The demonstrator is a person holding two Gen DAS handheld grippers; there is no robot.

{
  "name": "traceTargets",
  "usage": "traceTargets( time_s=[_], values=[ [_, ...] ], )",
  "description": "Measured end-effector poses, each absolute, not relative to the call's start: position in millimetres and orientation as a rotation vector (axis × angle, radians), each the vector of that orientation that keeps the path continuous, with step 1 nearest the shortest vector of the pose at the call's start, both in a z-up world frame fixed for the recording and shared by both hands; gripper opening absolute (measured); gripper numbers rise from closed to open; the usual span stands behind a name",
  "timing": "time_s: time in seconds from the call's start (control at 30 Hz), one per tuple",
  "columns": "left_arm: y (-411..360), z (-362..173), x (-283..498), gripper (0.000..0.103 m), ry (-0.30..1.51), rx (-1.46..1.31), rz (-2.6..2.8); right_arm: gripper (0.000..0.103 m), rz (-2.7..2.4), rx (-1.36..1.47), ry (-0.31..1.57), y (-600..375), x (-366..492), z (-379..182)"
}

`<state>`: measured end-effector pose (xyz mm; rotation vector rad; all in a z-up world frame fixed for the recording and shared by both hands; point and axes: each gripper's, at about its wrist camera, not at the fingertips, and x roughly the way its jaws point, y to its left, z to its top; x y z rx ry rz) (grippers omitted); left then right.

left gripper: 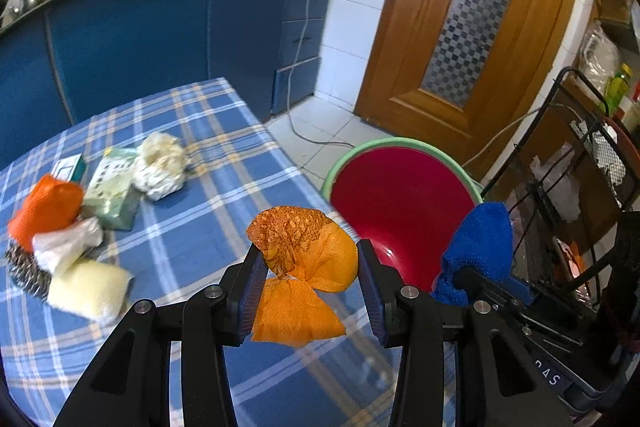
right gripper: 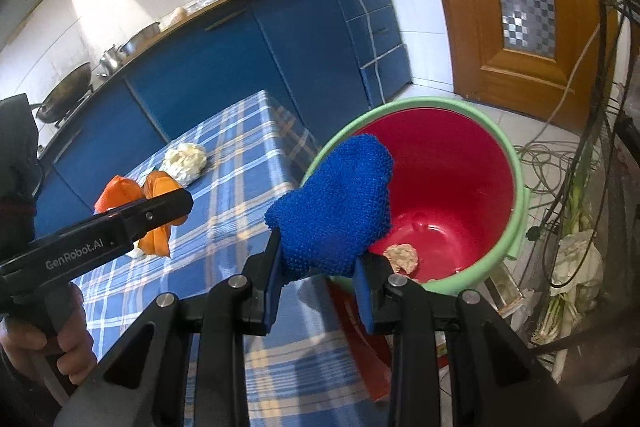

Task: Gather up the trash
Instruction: 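Carry the orange bag in the left tool while the right tool carries the scrubber to the bucket, then open the left tool dropping the orange bag while the right tool drops the scrubber into the bucket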

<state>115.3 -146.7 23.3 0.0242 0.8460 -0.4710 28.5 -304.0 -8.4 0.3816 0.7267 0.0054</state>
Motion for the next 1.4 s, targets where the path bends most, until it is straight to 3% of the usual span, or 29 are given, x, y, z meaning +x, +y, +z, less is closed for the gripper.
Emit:
traceTargets(
  time_s=[0.77, 1.03, 1.23, 1.4],
  values=[
    [-232, -17, 147, 0.048, 0.926, 0.128, -0.569, 0.034, -0.097, 0.453, 0.767, -354, 36, -35],
    [-240, -20, 146, 0.063, 0.924, 0.152, -0.564, 0.034, -0.11, 0.475, 0.774, -365, 37, -42],
    [-240, -18, 147, 0.063, 0.921, 0.15, -0.556, 0.035, -0.114, 0.479, 0.775, -368, 38, -43],
    [-236, -16, 148, 0.063, 0.915, 0.14, -0.545, 0.042, -0.127, 0.484, 0.78, -370, 39, -46]
  ],
)
